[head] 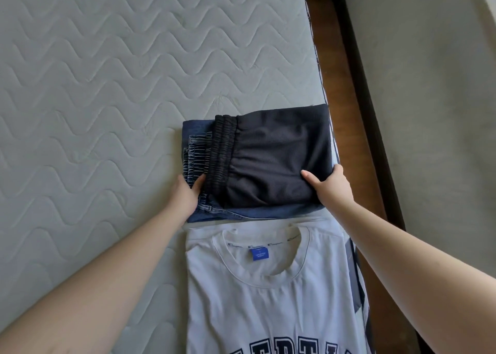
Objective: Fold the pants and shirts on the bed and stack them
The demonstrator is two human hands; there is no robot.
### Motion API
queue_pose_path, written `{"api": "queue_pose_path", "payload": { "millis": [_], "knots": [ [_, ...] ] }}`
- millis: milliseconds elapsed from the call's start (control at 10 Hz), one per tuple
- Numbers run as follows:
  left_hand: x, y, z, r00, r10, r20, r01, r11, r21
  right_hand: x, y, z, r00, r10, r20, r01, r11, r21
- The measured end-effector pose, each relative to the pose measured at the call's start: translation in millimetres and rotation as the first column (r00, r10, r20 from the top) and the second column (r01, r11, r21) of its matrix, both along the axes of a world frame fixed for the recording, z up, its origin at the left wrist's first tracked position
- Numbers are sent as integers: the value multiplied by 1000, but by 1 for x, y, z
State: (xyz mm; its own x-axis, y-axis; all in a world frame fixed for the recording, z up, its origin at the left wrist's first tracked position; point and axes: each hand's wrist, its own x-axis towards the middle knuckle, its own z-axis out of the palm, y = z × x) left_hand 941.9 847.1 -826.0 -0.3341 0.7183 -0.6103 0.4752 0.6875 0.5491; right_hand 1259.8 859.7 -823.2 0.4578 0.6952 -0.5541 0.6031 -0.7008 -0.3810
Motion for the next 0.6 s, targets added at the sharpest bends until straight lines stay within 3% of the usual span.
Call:
{"api": "queue_pose_path", "payload": {
  "millis": [200, 300, 400, 500, 600],
  "knots": [
    [3, 8, 10, 960, -173, -218, 155, 983, -97, 1, 11, 16, 967, 158, 198, -125, 977, -171],
    [-7, 8, 14, 979, -170, -115, 154, 978, -139, 13, 21, 39, 957, 265, 122, -233, 946, -225],
    [-21, 4, 41, 920, -347, -182, 311, 930, -196, 15, 4, 70, 887, 411, 213, -384, 910, -155],
    [-23, -12, 91, 733, -526, -431, 514, 844, -156, 11, -26, 108, 860, 491, 138, -489, 871, -51],
    [-17, -40, 151, 466, -616, -635, 739, 666, -104, -1, -56, 155, 858, 501, 110, -503, 864, -16]
  ]
}}
